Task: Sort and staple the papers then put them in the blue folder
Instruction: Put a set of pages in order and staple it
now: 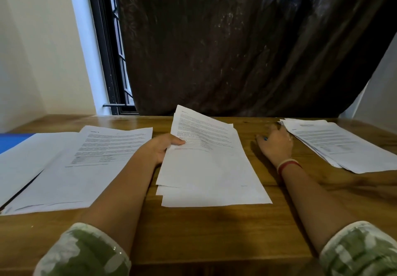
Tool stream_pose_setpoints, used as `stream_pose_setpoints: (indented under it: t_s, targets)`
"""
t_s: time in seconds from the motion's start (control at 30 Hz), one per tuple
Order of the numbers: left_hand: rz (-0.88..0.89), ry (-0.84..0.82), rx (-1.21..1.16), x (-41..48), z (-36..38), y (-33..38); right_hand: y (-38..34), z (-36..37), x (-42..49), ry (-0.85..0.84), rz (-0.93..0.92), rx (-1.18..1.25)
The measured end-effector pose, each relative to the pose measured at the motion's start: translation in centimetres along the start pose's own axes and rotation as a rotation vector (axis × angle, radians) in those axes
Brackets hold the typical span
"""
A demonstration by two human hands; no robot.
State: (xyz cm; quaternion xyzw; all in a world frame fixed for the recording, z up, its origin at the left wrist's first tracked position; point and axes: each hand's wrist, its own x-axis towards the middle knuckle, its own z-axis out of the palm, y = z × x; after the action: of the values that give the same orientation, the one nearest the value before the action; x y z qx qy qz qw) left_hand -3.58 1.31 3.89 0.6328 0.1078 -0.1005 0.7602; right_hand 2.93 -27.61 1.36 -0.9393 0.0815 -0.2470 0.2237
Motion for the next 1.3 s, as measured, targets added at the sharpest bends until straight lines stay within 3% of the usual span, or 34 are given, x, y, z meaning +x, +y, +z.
stream_pose_setpoints:
  t_s: [0.1,0.17,0.23,0.3,0.43,0.6,0.77,0.9,1.07,1.3]
  targets:
    - [0.023,-0.055,-0.027,0.2,-0.4,-0.1,-2.8,-1.0,-1.1,-0.038,-0.051,0.421]
    - [0.025,-0.088,-0.062,0.6,-0.9,-0.2,-4.8,-1.1,-2.7,-0.207,0.025,0.764]
    - [0.032,-0.108,-0.088,0.4,-1.0,-0.1,-5.7,-0.4,-3.5,-0.399,0.117,0.959]
    - [0.042,-0.123,-0.085,-0.1,-1.1,0.1,-5.5,0.0,-3.5,-0.533,0.167,1.025]
    - [0.013,-0.047,0.129,-0.4,-0.8,0.6,-5.0,0.5,-2.4,-0.563,0.314,1.072]
    - [0.018,0.121,0.209,1.2,-1.2,0.3,-4.7,0.1,-2.4,-0.655,0.235,0.929]
    - [0.169,0.230,0.447,1.4,-0.3,-0.1,-5.1,0.1,-2.7,-0.582,0.250,1.019]
    - [0.241,0.254,0.609,2.0,0.1,-1.0,-5.4,0.4,-3.2,-0.407,0.303,1.161]
    - [0.372,0.278,0.438,2.5,-0.4,-2.4,-5.6,2.2,-3.7,-0.286,0.330,1.233]
    - [0.361,0.293,0.371,2.8,0.1,-2.6,-5.6,2.6,-3.5,-0.171,0.371,1.244]
